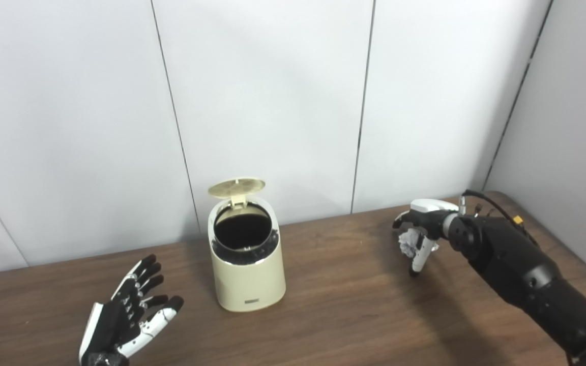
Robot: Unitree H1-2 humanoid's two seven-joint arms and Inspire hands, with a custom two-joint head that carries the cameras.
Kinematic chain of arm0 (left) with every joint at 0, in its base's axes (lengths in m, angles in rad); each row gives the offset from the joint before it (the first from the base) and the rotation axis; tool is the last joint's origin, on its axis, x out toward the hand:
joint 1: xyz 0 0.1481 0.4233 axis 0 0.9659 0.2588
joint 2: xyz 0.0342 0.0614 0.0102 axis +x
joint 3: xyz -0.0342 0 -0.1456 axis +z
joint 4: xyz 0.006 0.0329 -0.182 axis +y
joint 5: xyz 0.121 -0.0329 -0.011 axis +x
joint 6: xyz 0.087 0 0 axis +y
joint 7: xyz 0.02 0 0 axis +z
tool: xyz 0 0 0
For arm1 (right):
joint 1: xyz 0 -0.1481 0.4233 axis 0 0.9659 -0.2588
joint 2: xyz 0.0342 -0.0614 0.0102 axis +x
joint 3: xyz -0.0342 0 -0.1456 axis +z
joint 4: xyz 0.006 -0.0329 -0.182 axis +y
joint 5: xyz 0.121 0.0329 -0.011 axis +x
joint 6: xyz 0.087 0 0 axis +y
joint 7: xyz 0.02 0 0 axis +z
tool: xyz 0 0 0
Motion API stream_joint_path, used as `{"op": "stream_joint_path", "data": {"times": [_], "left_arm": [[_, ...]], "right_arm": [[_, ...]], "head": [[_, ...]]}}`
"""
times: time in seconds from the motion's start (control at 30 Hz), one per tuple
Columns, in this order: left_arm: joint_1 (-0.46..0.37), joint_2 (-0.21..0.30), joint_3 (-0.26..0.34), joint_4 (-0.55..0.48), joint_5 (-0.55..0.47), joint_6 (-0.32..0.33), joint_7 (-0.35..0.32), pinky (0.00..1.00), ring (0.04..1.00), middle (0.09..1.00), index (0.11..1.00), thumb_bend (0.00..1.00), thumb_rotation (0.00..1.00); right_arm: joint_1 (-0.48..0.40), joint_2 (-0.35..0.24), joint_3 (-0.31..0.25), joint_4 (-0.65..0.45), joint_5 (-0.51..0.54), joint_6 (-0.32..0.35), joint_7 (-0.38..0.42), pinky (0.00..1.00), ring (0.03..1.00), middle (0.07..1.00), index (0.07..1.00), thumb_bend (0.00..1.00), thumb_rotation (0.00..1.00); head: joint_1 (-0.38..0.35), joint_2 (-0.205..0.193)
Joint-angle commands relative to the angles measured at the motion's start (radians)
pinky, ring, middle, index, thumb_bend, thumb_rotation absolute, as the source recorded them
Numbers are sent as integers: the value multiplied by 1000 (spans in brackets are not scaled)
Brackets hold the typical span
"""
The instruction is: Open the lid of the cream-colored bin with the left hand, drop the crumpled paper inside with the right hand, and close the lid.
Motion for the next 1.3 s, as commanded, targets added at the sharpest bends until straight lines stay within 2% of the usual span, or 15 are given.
{"op": "stream_joint_path", "data": {"times": [0.0,0.2,0.3,0.43,0.53,0.6,0.63,0.67,0.73,0.83,0.97,1.17,1.27], "left_arm": [[-27,11,3,-30,-2,-18,-3,743,871,901,951,669,266],[-27,13,7,-29,-14,-20,-12,728,863,903,952,666,267],[-26,17,9,-27,-14,-22,-19,723,866,902,952,671,277],[-27,21,9,-28,-6,-21,-20,712,858,896,947,677,288],[-26,23,6,-33,-3,-18,-19,708,854,894,946,670,286],[-27,25,5,-33,-1,-19,-21,707,853,895,946,663,285],[-27,26,4,-33,-3,-19,-22,707,854,896,946,671,290],[-27,27,4,-33,-2,-17,-22,711,859,898,947,673,292],[-26,27,3,-35,-3,-15,-25,713,860,898,947,673,295],[-24,26,4,-36,-4,-16,-27,707,857,899,946,663,287],[-23,25,4,-38,-8,-14,-29,712,860,902,950,651,271],[-22,25,4,-35,-9,-13,-30,718,859,900,946,658,257],[-23,25,2,-33,-4,-13,-29,720,863,903,945,654,241]], "right_arm": [[-50,-20,-6,-20,-12,-8,-11,726,885,918,825,855,136],[-48,-25,8,-27,-25,10,26,753,882,916,793,825,109],[-47,-26,9,-18,-24,4,33,740,828,858,776,812,85],[-44,-36,10,-28,-21,-4,50,661,710,760,740,790,65],[-41,-37,3,-35,-19,-3,46,642,682,731,713,779,42],[-31,-40,-3,-60,-23,-11,28,635,662,694,659,759,10],[-27,-40,-6,-62,-24,-24,11,624,647,674,578,641,66],[-23,-40,-10,-61,-24,-39,-11,603,623,647,527,567,100],[-16,-37,-20,-57,-21,-59,-48,521,512,538,501,534,26],[-9,-31,-31,-60,-24,-63,-78,444,425,479,519,520,2],[1,-26,-54,-70,-8,-78,-114,387,384,470,540,513,0],[19,-6,-107,-125,10,-61,-165,380,380,490,524,514,0],[23,-8,-129,-196,12,-51,-167,402,392,493,514,516,0]], "head": [[-1,1],[-2,9],[-7,13],[-9,17],[-9,19],[-8,22],[-7,23],[-6,24],[-7,25],[-6,28],[-4,30],[0,30],[4,30]]}}
